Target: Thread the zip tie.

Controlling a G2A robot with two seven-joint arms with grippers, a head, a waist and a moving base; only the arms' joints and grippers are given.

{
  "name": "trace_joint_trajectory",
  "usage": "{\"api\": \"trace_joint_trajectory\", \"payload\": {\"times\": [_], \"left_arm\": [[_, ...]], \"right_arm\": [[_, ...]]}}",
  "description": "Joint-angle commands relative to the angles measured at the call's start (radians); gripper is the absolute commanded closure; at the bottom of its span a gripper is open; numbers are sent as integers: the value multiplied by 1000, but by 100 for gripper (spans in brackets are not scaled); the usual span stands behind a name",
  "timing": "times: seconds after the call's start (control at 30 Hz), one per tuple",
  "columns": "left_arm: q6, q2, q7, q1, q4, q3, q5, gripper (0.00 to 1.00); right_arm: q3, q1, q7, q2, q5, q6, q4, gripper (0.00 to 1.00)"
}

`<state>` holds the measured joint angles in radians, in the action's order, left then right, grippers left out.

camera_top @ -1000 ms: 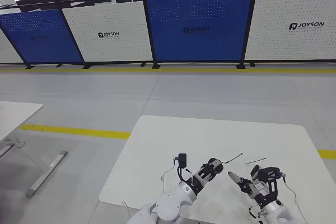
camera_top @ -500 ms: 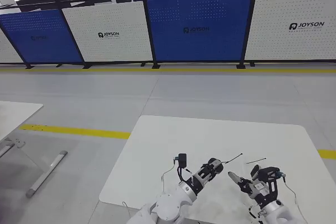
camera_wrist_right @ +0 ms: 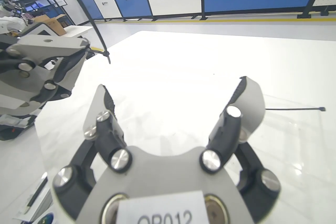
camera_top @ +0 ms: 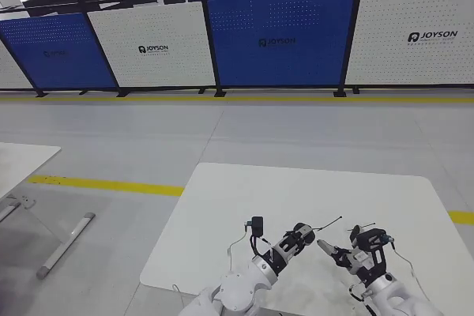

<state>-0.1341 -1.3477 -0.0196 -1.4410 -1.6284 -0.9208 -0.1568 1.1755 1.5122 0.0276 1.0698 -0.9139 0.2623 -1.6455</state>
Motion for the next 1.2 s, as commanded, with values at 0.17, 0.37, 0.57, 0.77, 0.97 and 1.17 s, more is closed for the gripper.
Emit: {"api": "trace_joint_trajectory", "payload": {"times": [0.17, 0.37, 0.57, 0.77, 0.97, 1.17], "left_arm": [[19, -8, 10, 9, 11, 10, -70, 100], [3, -13, -13, 18, 34, 9, -143, 100], [4, -13, -15, 17, 33, 13, -140, 100], [2, -19, -7, 28, 40, 34, -122, 100], [0, -23, -2, 40, 59, 43, -123, 100], [-3, -25, -2, 41, 63, 45, -125, 100]], "right_arm": [[-3, 15, -49, 2, -64, -30, -13, 0], [-16, 26, -73, 8, -148, -109, -16, 0], [-15, 26, -74, 9, -145, -111, -18, 0], [-7, 29, -66, 13, -120, -93, -28, 20], [-8, 19, -28, 16, -109, -52, -24, 41], [-6, 14, -21, 20, -104, -42, -23, 35]]}}
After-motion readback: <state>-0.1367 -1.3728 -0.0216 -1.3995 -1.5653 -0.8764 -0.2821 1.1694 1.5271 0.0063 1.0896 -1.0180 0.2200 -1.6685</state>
